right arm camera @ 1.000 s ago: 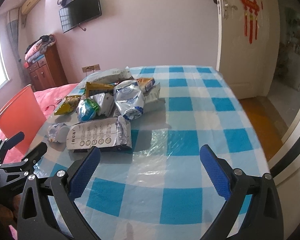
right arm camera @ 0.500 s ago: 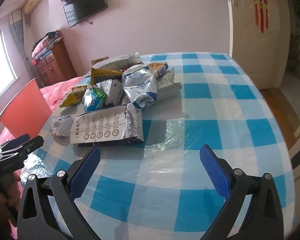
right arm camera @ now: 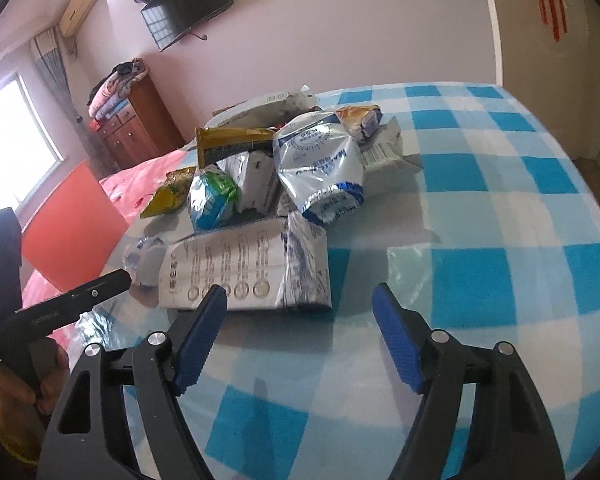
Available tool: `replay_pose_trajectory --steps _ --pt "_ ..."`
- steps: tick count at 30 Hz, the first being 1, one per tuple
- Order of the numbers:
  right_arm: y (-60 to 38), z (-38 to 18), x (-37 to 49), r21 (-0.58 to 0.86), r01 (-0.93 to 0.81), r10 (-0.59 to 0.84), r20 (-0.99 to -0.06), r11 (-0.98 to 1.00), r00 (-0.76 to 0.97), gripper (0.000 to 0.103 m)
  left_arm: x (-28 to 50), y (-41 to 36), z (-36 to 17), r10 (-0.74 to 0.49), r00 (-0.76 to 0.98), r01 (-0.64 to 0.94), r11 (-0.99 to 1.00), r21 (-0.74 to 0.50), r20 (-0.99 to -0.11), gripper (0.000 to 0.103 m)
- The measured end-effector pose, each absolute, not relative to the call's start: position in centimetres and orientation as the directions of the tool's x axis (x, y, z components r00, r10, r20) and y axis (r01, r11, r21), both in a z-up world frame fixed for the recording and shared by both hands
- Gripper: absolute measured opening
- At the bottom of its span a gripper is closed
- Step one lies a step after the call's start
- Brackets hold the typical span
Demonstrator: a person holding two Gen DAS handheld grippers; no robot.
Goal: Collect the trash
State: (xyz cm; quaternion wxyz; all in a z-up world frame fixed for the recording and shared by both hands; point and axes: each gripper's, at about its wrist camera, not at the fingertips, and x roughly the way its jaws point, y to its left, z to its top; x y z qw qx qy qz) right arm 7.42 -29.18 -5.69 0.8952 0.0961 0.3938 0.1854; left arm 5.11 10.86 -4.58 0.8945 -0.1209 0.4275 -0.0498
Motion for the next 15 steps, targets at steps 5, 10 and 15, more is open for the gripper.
replay_pose_trajectory --steps 5,10,15 --pt "-29.2 -6.0 9.7 0.409 -0.279 0.493 -0.661 0.869 0.566 0.074 7.0 11.0 -4.6 -0.212 0.624 -0.038 0.953 -0.301 -0.752 0.085" --pt "-28.0 -6.5 9.7 0.461 -0.333 0.569 -0.663 0.822 0.487 0.073 8.9 10.4 -4.9 -0.204 0.619 -0.050 0.953 -0.297 -0.758 0.085" --pt "-26.5 -6.2 7.3 0.431 -0.399 0.583 -0.673 0.809 0.455 0.073 10.6 9.6 -5.4 -0.158 0.620 -0.055 0.969 -0.243 -0.768 0.085"
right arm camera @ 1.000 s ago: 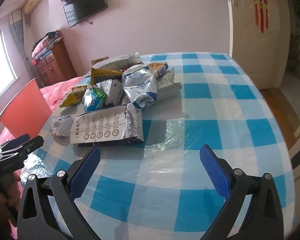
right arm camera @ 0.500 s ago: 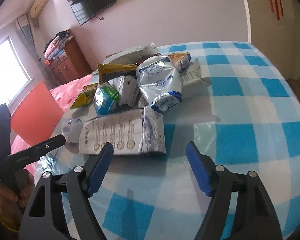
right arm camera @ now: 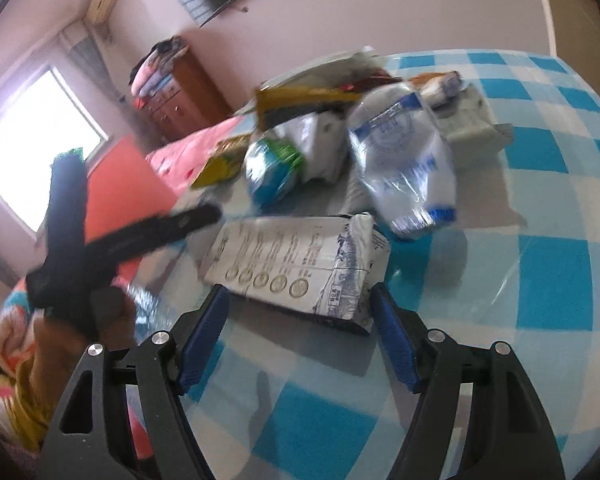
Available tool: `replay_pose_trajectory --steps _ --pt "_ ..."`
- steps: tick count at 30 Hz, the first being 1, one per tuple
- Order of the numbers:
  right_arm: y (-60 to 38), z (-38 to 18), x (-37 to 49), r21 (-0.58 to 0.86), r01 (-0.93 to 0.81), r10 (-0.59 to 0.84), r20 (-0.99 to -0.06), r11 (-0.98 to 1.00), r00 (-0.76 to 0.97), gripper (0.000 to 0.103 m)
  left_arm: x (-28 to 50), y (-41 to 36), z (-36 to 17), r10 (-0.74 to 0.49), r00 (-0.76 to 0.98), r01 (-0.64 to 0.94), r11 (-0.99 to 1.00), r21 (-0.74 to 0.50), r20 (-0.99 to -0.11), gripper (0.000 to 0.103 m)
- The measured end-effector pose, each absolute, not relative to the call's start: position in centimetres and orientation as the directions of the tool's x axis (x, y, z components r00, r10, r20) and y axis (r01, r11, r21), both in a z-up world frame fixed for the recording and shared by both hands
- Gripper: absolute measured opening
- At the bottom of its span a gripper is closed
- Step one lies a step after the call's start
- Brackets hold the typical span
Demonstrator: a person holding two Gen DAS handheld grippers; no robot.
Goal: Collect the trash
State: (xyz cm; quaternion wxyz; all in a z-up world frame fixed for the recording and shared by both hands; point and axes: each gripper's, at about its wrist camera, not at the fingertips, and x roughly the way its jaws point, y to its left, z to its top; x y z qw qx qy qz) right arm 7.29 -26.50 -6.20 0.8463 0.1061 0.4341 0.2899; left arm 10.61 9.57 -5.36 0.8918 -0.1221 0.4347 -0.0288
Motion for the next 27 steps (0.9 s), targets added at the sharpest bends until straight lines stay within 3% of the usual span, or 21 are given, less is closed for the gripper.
replay_pose_trajectory --steps 9,15,16,20,27 --pt "-24.5 -6.3 3.0 0.426 -0.513 0.626 -0.712 0.745 0.318 0.073 11.6 9.7 -5.6 -0.102 0.611 -0.063 0.982 -0.176 -0.785 0.085" --pt "-23.9 -5.0 2.2 0.200 -0.544 0.487 -0.744 0.815 0.457 0.076 11.1 10.2 -5.5 -0.079 0.605 -0.084 0.983 -0.162 -0.792 0.084" --pt "-23.7 -4.9 2.5 0.176 -0.546 0.476 -0.740 0.819 0.475 0.081 11.0 10.2 -5.5 -0.078 0.604 -0.084 0.983 -0.161 -0.793 0.082" --pt "-22.7 -5.2 4.1 0.124 -0.571 0.463 -0.732 0.811 0.499 0.082 11.2 10.2 -5.8 -0.055 0.587 -0.101 0.985 -0.140 -0.808 0.061" --pt "-20.6 -6.4 6.4 0.120 -0.623 0.479 -0.754 0.773 0.450 0.082 11.1 10.3 -6.0 -0.041 0.587 -0.098 0.988 -0.121 -0.809 0.058"
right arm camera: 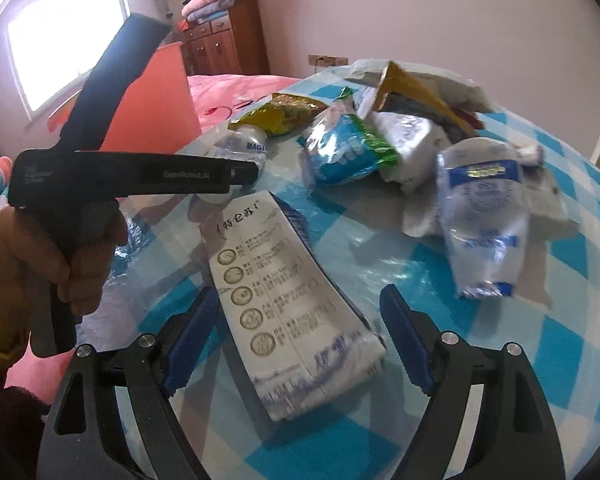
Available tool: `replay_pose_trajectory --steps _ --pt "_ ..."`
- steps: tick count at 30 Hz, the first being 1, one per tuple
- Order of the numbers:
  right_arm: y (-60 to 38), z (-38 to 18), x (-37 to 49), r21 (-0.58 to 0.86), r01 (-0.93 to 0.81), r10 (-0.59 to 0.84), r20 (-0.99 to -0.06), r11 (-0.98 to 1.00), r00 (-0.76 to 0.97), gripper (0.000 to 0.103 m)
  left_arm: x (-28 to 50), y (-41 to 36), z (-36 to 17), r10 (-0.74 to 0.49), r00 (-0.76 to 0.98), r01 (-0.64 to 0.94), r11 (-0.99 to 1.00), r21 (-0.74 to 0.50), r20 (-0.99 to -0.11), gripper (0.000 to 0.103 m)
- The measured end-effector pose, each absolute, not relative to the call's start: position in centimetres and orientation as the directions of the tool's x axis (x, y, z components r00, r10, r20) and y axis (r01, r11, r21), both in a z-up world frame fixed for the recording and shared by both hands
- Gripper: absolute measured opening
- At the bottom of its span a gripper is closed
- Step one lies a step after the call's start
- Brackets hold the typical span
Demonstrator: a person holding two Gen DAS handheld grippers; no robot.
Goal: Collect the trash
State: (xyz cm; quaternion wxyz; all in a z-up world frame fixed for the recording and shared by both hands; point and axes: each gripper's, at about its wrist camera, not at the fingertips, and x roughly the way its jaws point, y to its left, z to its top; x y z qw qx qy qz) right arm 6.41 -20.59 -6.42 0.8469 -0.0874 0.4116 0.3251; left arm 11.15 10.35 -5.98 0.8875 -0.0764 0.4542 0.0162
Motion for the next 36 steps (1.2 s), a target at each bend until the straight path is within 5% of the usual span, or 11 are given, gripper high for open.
replay_pose_trajectory --steps 9,20,36 --pt "-19.4 -7.2 6.3 0.090 -0.640 0.458 -0.773 0.763 0.438 0.082 10.0 11.0 -6.0 -0.068 0.614 -0.059 0.990 -0.131 -0.786 0.058" --pt "-20.2 -7.3 6.5 0.071 -0.589 0.423 -0.765 0.805 0.485 0.065 7.5 11.5 -4.9 -0.097 0.655 -0.027 0.988 -0.151 -0.750 0.056" --pt "-22.4 -4.1 4.7 0.099 -0.504 0.424 -0.691 0.858 0.586 0.062 3.8 10.7 -0.3 -0.126 0.741 0.055 0.990 -0.128 -0.660 0.055"
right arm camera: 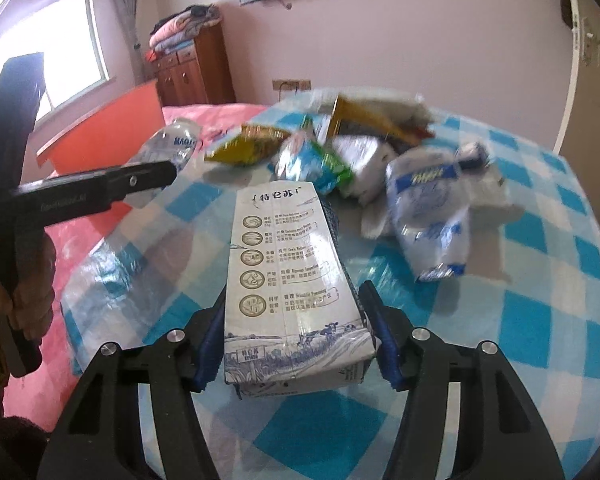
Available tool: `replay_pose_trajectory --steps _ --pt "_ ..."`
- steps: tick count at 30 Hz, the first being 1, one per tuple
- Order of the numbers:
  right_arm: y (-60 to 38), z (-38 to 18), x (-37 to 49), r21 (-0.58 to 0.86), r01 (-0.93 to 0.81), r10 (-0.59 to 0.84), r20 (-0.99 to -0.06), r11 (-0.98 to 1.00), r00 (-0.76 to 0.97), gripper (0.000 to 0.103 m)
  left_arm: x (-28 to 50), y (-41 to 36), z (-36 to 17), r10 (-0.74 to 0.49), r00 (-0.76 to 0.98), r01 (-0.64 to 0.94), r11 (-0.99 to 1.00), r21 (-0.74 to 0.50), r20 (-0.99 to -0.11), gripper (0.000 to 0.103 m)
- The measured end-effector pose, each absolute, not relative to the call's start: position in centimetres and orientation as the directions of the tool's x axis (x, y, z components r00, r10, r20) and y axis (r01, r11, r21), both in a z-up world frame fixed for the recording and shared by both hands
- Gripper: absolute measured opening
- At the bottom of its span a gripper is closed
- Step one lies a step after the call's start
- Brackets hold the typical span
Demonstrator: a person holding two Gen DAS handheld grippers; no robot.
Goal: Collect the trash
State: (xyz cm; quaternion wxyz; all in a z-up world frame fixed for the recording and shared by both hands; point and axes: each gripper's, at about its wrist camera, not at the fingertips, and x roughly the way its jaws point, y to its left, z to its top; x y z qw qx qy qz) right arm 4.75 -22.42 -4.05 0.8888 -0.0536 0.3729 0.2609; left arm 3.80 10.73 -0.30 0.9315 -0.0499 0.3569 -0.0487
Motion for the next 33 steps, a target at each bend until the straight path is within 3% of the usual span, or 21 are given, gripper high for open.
replay_pose_trajectory --steps 10,13,17,25,33 --pt "-20.2 3.7 5.8 0.129 -0.558 0.517 -0.588 0.819 0.622 0.062 1.6 12.0 5.3 -0.137 0.815 0.072 0.988 -0.136 -0.563 0.052" --pt "-17.9 6.2 6.5 0.137 -0.607 0.567 -0.557 0.783 0.606 0.062 1.0 13.7 7.4 -0.103 0.843 0.041 0.991 -0.128 -0.529 0.046" --pt "-13.5 8.8 7.4 0.141 -0.677 0.632 -0.531 0.722 0.564 0.062 0.6 16.9 9.2 -0.041 0.863 -0.027 0.992 -0.126 -0.504 0.046" --pt "-5.8 10.9 10.0 0.152 -0.758 0.707 -0.510 0.634 0.490 0.059 0.7 23.4 9.4 0.066 0.856 -0.166 0.974 -0.152 -0.513 0.042" --pt "-7.2 8.0 10.8 0.209 -0.723 0.701 -0.521 0.658 0.488 0.059 -5.8 25.5 5.4 -0.015 0.868 -0.081 0.982 -0.171 -0.497 0.047"
